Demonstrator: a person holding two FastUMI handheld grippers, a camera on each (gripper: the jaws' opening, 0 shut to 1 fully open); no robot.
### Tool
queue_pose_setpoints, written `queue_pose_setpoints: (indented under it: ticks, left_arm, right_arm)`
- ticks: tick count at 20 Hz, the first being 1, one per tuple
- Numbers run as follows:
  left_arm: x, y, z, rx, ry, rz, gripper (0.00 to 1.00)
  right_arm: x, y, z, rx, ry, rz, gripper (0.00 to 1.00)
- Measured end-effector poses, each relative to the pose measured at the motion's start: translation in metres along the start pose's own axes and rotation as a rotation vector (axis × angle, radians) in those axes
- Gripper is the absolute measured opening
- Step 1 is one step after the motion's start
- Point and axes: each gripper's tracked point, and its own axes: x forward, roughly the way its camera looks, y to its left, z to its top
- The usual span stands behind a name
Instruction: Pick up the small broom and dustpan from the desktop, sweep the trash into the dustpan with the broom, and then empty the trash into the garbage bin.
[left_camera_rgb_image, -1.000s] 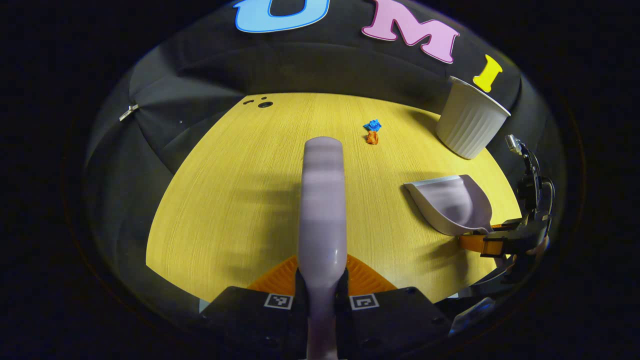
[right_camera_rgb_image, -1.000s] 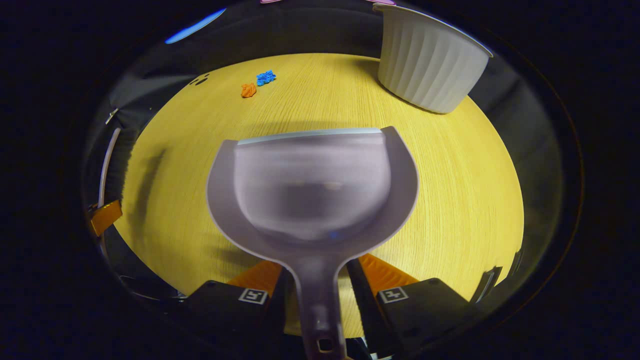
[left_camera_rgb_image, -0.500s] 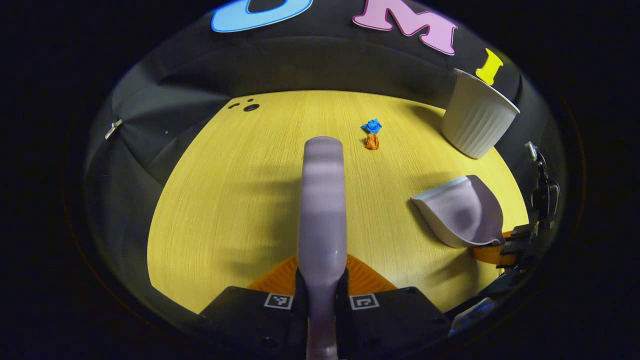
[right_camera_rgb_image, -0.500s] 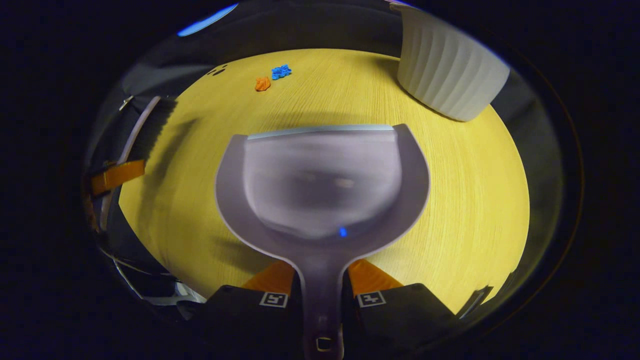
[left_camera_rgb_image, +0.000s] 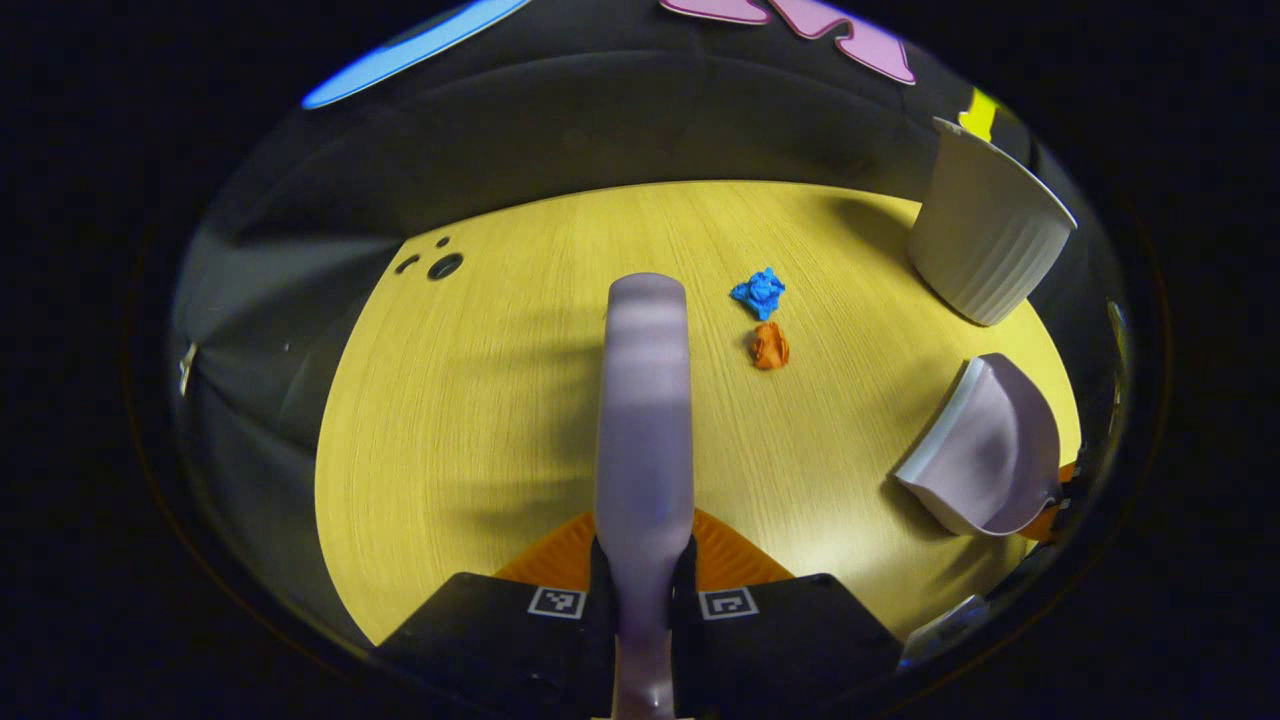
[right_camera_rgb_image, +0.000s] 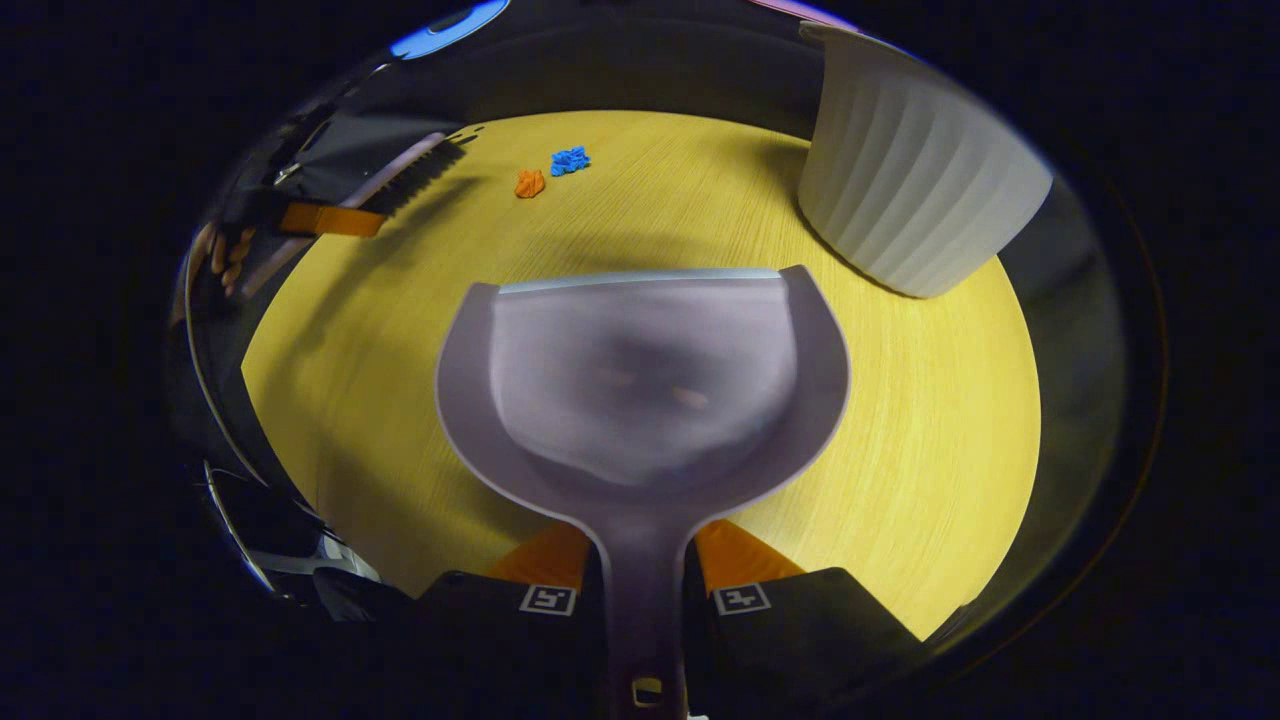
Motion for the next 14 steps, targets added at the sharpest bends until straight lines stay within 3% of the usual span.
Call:
queue_pose_setpoints:
  ticks: [5, 10, 14]
  left_arm:
    - [0.047, -0.004, 0.046, 0.144, 0.036, -0.009, 0.27]
    - [0.076, -0.008, 0.071, 0.332, 0.078, 0.001, 0.27]
    - [0.087, -0.031, 0.084, 0.463, 0.081, -0.064, 0.27]
  right_arm:
    - [-0.001, -0.016, 0.011, -0.035, -0.003, 0.016, 0.38]
    - [0.006, -0.026, 0.012, -0.054, 0.009, 0.025, 0.35]
    - [0.012, -0.025, 0.002, -0.087, 0.038, 0.044, 0.34]
